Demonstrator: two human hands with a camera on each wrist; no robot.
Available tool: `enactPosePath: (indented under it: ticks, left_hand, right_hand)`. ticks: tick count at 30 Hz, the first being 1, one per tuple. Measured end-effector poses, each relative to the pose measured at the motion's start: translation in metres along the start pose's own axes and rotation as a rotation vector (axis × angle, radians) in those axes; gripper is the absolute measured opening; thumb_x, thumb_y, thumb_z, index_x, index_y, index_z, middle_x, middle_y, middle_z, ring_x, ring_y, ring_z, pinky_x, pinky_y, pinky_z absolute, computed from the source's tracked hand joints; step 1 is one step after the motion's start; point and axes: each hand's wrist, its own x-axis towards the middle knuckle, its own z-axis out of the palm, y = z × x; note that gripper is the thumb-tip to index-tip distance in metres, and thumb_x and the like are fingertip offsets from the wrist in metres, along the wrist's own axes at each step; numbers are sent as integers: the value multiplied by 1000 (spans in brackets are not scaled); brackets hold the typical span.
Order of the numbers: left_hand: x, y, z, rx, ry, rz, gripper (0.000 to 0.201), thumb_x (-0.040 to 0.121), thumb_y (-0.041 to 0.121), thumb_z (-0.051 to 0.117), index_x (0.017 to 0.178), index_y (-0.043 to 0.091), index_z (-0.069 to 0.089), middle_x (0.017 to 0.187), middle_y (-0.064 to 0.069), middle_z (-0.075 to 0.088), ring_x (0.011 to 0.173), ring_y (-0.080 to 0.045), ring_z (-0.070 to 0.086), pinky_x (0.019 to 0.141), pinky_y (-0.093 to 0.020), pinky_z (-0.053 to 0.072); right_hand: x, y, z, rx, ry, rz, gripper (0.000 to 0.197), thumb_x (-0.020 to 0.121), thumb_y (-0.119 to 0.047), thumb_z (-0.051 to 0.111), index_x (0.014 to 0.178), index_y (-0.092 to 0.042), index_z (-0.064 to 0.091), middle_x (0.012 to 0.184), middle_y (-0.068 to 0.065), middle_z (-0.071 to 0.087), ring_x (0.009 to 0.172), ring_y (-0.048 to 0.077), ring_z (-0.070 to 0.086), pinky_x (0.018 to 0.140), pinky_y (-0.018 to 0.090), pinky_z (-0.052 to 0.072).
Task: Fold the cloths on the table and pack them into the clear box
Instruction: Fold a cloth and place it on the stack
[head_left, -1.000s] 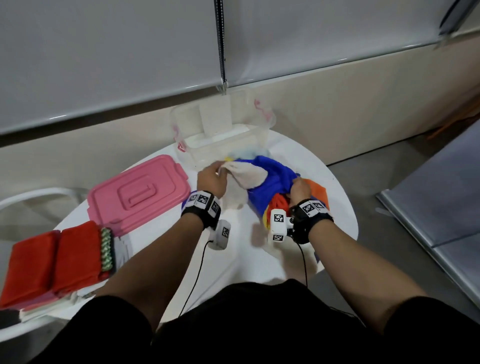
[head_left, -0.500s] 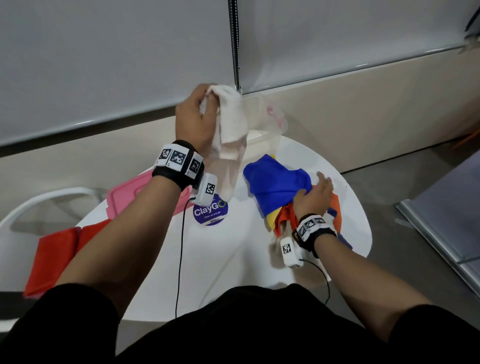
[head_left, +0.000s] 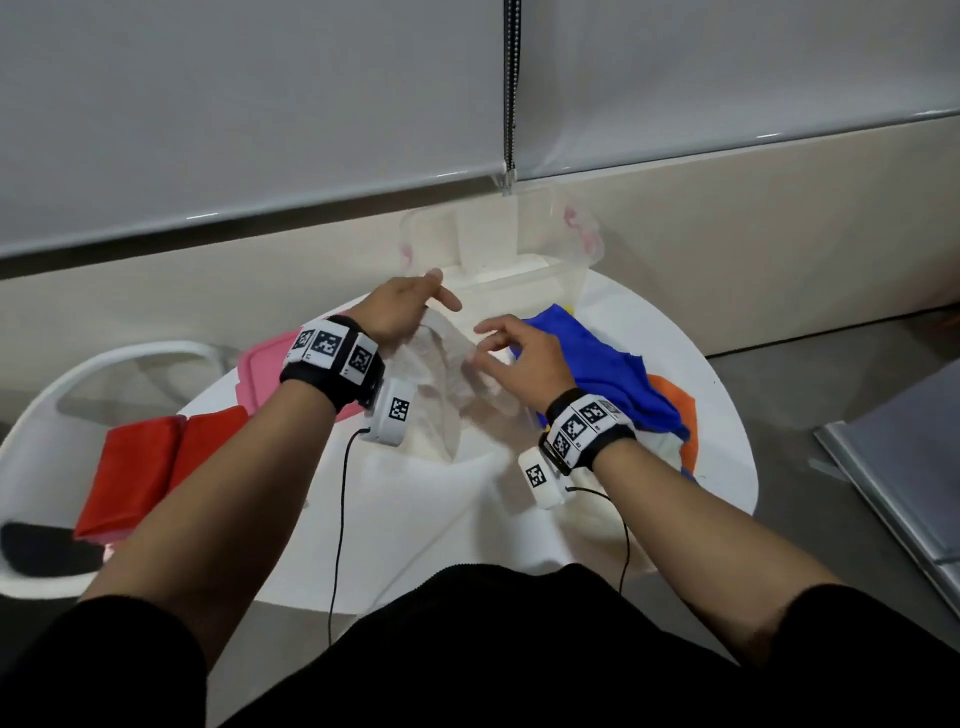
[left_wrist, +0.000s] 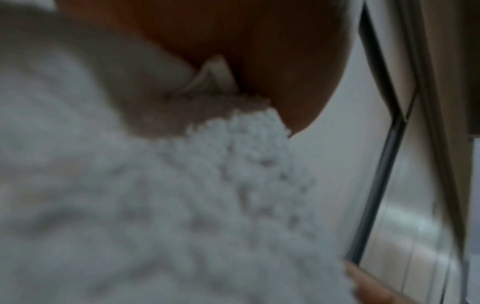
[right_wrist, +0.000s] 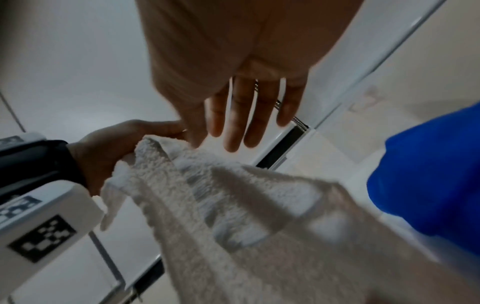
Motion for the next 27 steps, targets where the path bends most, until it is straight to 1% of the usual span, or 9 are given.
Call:
enactPosePath:
  ticks: [3,5,8,11,13,16,20,24,27]
  left_hand:
    - [-8,-12,-13,-75,43,27,51,101,54,31,86,26,71,75,-9,52,61,-19,46,56,-28,34]
    - [-14,-16,-19,-130,6,22,49,101,54,34,75,25,63,70,-6,51,60,-20,43,58,-30,33]
    - [-24,-17,-33,-124,-39,-13,50,98,59,34,66,23,48,56,6,39,51,-15,31,51,-29,26]
    - [-32,-18,-55,-124,-28,-25,46,100,51,37,64,23,40,47,11,29,42,-11,22,45,-27,23]
    - [-35,-24,-65,-231,-52,-41,38,96,40,44,63,22,42,47,10,34,42,-12,25,48,-31,24]
    - [-41,-30,-72,-460,-74,-64,24,78,34,48,61,17,53,56,3,51,45,-12,43,49,-25,36]
    - [-37,-37,-77,-562,-30,29,23,71,31,45,55,17,54,57,2,49,54,-14,45,58,-26,38]
    - [-38,-40,-86,-680,-87,40,17,68,23,43,58,13,52,60,-6,39,56,-17,40,56,-27,37]
    - [-42,-41,-93,-742,-171,2,19,72,15,37,74,8,55,68,-13,50,58,-23,51,56,-24,47]
  right_hand:
    - [-1,-10,20,-82,-200,-14,83,60,-48,90,130,-37,48,116,-10,60,108,2,55,82,10,41]
    - [-1,-18,41,-147,-193,-39,69,69,-41,87,127,-31,52,109,-8,63,101,7,58,79,14,45]
    - [3,-35,63,-232,-16,-8,25,86,-16,62,110,-23,65,91,-3,69,81,13,61,70,23,44]
    - [9,-46,72,-134,109,12,26,86,0,44,83,-17,64,68,-6,59,58,6,51,58,21,38]
    - [11,-57,72,-60,99,-28,27,86,3,41,79,-16,59,62,-9,53,54,4,45,57,19,36]
    - [6,-77,80,18,-3,-138,9,86,-10,52,90,-18,55,68,0,51,59,9,44,58,19,39]
    - [0,-82,106,-50,-49,-83,39,73,-51,77,98,-28,56,83,-6,62,71,9,57,70,25,52]
    - [3,-76,113,-180,158,-16,8,81,-26,66,86,-29,61,70,-9,64,70,10,62,75,37,56]
    - [3,-86,110,-61,43,-44,30,80,-25,71,107,-29,61,87,-9,69,82,3,64,77,23,54]
